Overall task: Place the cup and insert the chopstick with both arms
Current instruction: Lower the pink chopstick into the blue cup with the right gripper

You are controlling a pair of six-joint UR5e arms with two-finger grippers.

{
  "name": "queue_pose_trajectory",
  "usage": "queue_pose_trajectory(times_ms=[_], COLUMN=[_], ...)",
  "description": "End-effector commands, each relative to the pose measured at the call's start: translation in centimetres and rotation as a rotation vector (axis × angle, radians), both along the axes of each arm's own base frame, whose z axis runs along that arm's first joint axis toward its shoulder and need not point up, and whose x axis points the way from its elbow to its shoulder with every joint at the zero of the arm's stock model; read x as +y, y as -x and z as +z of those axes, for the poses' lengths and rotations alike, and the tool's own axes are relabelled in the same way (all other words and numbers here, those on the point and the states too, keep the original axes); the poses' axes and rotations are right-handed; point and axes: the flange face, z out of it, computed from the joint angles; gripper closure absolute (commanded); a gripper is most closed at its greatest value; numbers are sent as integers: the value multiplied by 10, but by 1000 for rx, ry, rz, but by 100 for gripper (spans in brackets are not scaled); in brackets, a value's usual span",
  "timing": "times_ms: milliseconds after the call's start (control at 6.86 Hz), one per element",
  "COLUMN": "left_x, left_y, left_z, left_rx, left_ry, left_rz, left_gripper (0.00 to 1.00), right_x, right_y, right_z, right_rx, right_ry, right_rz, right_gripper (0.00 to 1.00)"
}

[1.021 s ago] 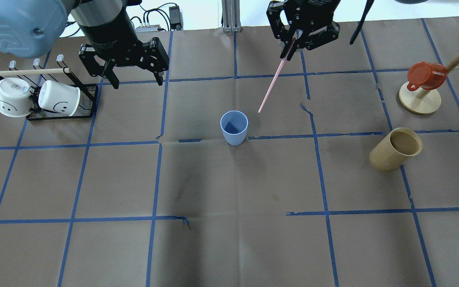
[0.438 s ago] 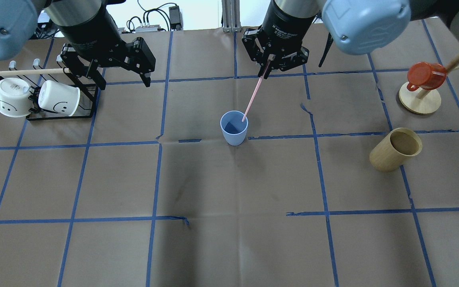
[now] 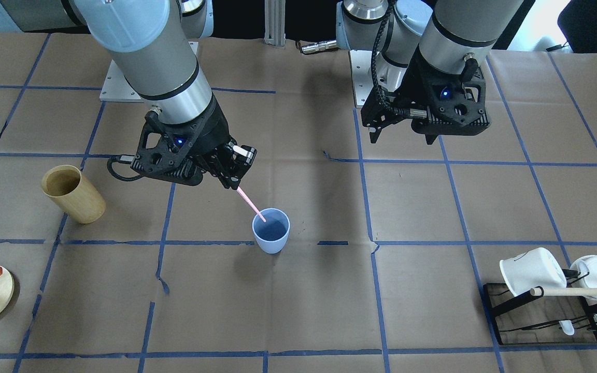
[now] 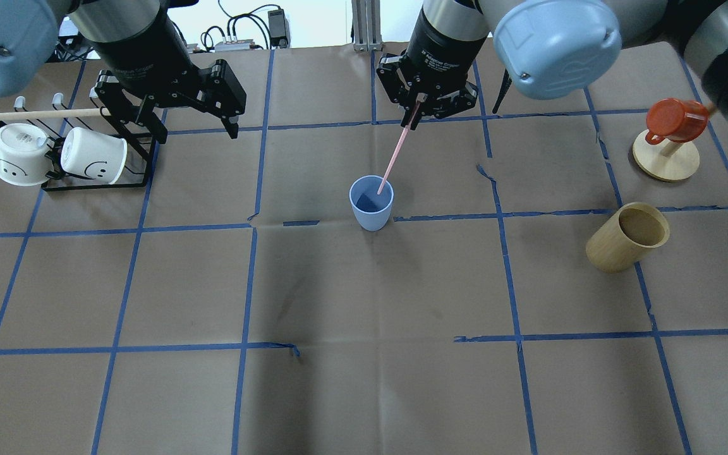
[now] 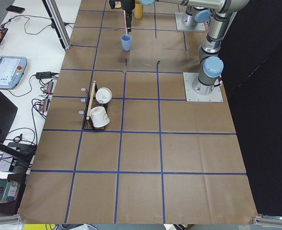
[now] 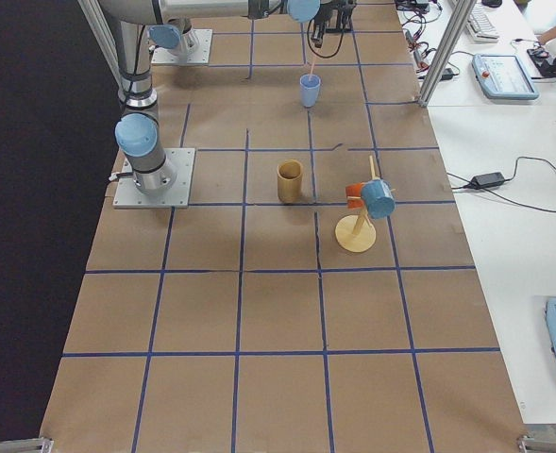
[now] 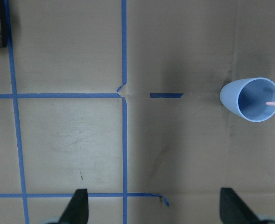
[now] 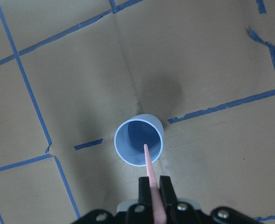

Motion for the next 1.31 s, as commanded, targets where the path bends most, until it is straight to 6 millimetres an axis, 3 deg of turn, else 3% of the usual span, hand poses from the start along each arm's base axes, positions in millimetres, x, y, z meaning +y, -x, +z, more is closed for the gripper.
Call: queue_pose_trajectory(times_ms=[0,292,729,875,1021,1167], left_x=[7,7,8,7,11,13], left_y=[-2,-3,-5,-7,-7,-7], left_z=[3,5,8,9,12,13], left_rx=[-4,-3,4,4,2,1], left_ry=[-18,-12,-9,-4,-1,0], left_rz=[5,8,16,19,19,19], left_gripper=[0,0,0,0,0,0], right_x=[1,-2,-12,-11,-13,-14], right_y=[-3,-3,-8,-13,-14,-15], right_z=[-28,-50,-59,-61,-59,-58], right_rx=[2,-15,-28,-30,-35,-57], right_ry=[-36,39,68,63,62,57], right_rz=[-38,-54,-83,-95,-109,-106], right_gripper=[91,83,67,45,1,0])
